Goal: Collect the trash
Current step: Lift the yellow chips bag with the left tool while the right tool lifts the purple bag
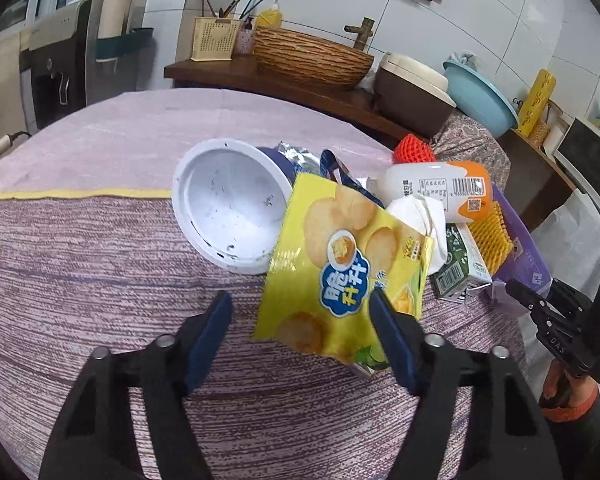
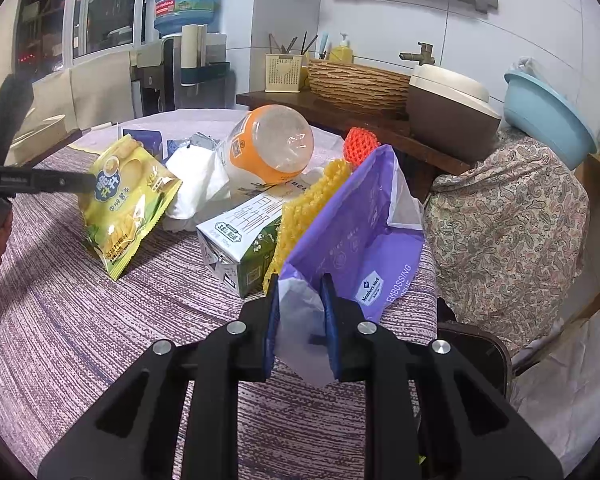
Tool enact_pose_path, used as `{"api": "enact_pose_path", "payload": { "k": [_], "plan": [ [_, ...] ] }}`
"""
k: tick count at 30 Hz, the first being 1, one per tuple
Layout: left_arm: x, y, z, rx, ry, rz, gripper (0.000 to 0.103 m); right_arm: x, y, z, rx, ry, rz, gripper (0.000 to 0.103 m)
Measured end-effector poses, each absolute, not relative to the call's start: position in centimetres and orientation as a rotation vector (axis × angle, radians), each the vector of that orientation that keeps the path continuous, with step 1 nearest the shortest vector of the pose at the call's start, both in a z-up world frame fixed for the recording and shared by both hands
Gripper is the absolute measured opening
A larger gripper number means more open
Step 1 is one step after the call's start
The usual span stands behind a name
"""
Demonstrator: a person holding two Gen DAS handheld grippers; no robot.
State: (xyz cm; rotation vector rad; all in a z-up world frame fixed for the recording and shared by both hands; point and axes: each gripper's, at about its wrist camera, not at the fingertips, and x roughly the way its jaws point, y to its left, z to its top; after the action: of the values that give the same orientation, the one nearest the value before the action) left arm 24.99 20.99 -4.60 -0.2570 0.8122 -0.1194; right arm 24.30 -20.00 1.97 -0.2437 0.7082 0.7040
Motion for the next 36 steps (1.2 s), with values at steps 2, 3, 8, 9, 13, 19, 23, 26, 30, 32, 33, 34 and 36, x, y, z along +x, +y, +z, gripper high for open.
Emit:
{"api": "enact_pose_path", "payload": {
  "k": [2, 3, 8, 9, 13, 19, 23, 26, 30, 32, 33, 34, 36],
  "plan": [
    [24.7, 20.9, -4.7, -0.265, 0.813, -0.126, 0.047, 24.2, -20.1, 2.1, -0.242, 0.706, 0.707, 0.021],
    [24.6, 20.9, -4.8, -0.274, 0.815, -0.132, 0.034, 24.2, -20.1, 2.1, -0.242, 0.705, 0.709, 0.02],
    [23.3, 20.5, -4.3, -0.289, 0.792, -0.157, 0.011, 23.9, -20.6, 2.5, -0.23, 0.697, 0.712, 0.02],
    [23.0, 20.4, -4.1, -0.282, 0.783, -0.157, 0.007, 23.9, -20.7, 2.5, -0.226, 0.697, 0.715, 0.02],
    [22.0, 20.1, -3.3, -0.279, 0.759, -0.164, 0.004, 23.7, -21.0, 2.7, -0.218, 0.693, 0.72, 0.02],
    [20.5, 19.6, -1.5, -0.274, 0.719, -0.184, 0.002, 23.1, -21.6, 3.4, -0.207, 0.678, 0.724, 0.02],
    [19.5, 19.0, 0.0, -0.253, 0.683, -0.188, 0.002, 22.6, -22.4, 4.0, -0.196, 0.663, 0.726, 0.02],
    [19.1, 18.6, 0.9, -0.25, 0.665, -0.197, 0.002, 22.2, -22.9, 4.5, -0.191, 0.653, 0.728, 0.02],
    [18.5, 17.9, 2.1, -0.242, 0.632, -0.204, 0.002, 21.6, -23.8, 5.3, -0.182, 0.633, 0.727, 0.02],
    [18.1, 17.5, 3.1, -0.216, 0.605, -0.197, 0.002, 21.4, -24.4, 5.7, -0.17, 0.626, 0.724, 0.02],
    [18.0, 17.3, 3.4, -0.207, 0.592, -0.198, 0.002, 21.3, -24.9, 6.0, -0.164, 0.62, 0.72, 0.02],
    [18.1, 17.0, 4.0, -0.202, 0.581, -0.204, 0.002, 21.3, -25.4, 6.3, -0.157, 0.615, 0.716, 0.02],
    [18.0, 16.4, 4.5, -0.194, 0.57, -0.218, 0.002, 21.2, -26.2, 6.8, -0.145, 0.609, 0.712, 0.02]
  ]
}}
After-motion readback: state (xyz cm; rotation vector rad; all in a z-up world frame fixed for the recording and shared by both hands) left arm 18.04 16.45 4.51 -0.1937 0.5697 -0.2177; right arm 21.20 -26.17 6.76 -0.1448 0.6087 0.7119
